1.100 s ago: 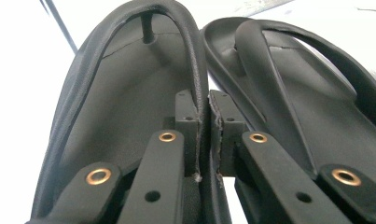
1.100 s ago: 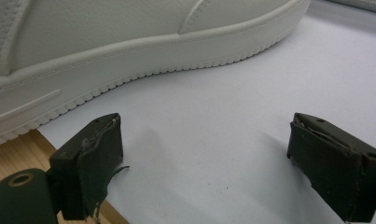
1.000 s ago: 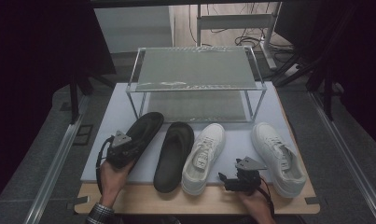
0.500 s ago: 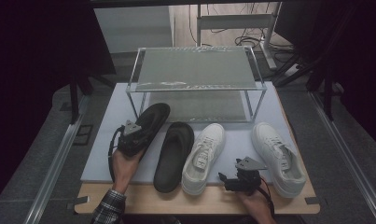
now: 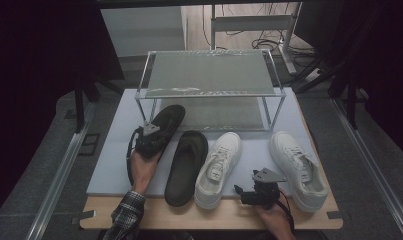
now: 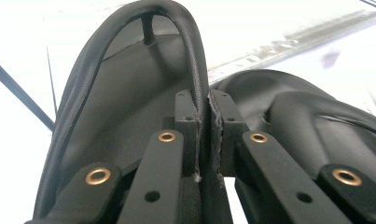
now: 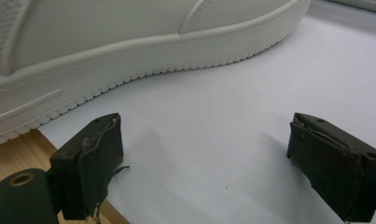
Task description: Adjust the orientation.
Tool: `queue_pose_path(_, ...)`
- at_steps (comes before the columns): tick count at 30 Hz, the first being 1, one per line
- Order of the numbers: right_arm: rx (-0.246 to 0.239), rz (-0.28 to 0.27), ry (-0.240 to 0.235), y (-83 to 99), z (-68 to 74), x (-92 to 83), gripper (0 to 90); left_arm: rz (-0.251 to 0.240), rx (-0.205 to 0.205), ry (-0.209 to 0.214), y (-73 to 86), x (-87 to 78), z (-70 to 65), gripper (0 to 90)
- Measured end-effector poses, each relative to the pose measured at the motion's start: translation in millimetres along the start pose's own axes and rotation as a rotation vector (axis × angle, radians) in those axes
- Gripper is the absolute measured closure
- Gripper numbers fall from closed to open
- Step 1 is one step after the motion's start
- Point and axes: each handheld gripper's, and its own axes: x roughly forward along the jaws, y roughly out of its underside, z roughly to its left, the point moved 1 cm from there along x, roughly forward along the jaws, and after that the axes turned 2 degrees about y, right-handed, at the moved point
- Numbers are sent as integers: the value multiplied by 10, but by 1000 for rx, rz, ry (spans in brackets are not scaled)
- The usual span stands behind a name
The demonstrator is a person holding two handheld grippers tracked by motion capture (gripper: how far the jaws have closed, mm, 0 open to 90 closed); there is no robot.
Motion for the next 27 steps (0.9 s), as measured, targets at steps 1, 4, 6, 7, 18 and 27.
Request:
queue_pose_path(1,0,0,0,0,0,0,104,-1,-1,-6,-1,28,10,826)
queue_pose_path(4,1,-1,-2,0,0,1,104,-1,-1,-15,-15,83,19,826)
queue_pose_path(6,1,-1,-2,0,0,0,104,-1,2,-17,-28,123,18,824)
queue_pose_path(7,1,-1,-2,0,-1,0,103,-1,6,-20,-36,143,17,824)
queue_pose_path(18,0,-3,-4,1,-2,1,104,20,18,-40,-110,371,-33,820)
queue_pose_path(27,-1,-4,-5,1,-3,1,104,72,-9,-8,-92,506,-36,767)
